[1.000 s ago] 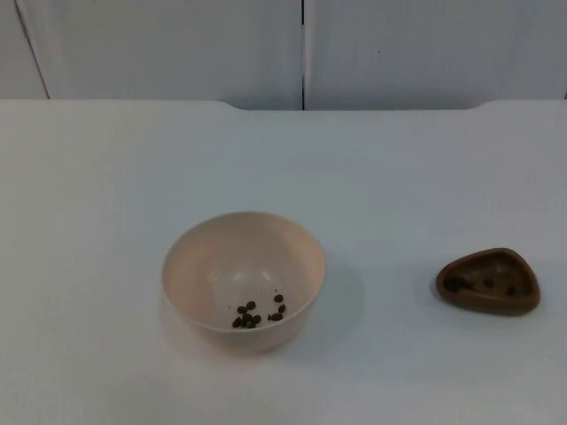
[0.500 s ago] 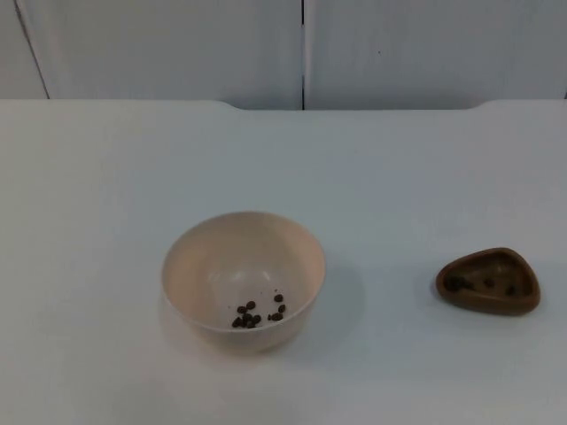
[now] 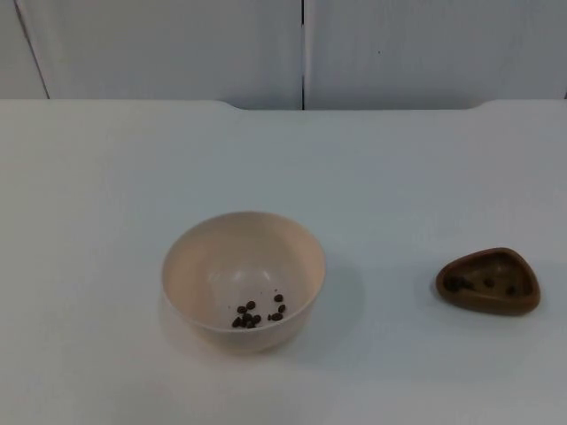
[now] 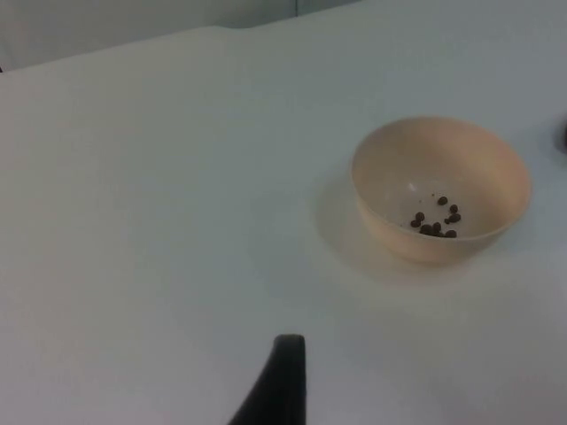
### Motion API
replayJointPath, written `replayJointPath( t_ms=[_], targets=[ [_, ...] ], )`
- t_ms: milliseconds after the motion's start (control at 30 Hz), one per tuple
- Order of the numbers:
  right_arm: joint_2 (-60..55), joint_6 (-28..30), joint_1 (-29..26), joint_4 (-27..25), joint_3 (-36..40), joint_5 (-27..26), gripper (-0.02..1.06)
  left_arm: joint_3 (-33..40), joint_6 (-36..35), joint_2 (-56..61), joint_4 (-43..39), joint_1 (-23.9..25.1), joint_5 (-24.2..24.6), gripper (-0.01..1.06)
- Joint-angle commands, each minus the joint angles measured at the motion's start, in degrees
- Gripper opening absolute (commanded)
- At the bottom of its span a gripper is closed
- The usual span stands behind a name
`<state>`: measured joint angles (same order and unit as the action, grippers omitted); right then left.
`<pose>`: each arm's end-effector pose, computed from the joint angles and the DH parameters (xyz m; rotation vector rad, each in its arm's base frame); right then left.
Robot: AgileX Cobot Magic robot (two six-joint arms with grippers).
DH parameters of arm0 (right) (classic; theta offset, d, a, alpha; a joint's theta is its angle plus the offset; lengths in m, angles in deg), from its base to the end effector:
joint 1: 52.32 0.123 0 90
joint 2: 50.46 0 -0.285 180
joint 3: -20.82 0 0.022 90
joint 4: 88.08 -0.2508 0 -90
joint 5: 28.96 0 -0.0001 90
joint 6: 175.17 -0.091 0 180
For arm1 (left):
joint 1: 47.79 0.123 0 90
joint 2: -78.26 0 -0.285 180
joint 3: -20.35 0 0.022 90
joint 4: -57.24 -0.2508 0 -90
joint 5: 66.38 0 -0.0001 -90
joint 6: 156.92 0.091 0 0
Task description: Pick up the bowl with the left hand and pour the coffee beans from the cup into the bowl with the right hand.
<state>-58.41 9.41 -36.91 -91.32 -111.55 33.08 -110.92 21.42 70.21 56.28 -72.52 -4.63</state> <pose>-0.0082 0.0024 0.2802 -0.3607 2.0248 0.1851 -0.0036 0.0031 0.2752 0.4149 2.0373 -0.2625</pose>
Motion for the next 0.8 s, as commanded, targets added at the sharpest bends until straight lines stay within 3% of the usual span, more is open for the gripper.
replayJointPath(
  t_ms=[0, 767],
  targets=[
    [0.16, -0.11, -0.17, 0.36, 0.00, -0.07, 0.59, 0.17, -0.31, 0.26, 0.25, 0.12, -0.09, 0.85],
    [0.16, -3.72, -0.17, 3.23, 0.00, -0.07, 0.59, 0.17, -0.31, 0.26, 0.36, 0.12, -0.09, 0.86]
  ],
)
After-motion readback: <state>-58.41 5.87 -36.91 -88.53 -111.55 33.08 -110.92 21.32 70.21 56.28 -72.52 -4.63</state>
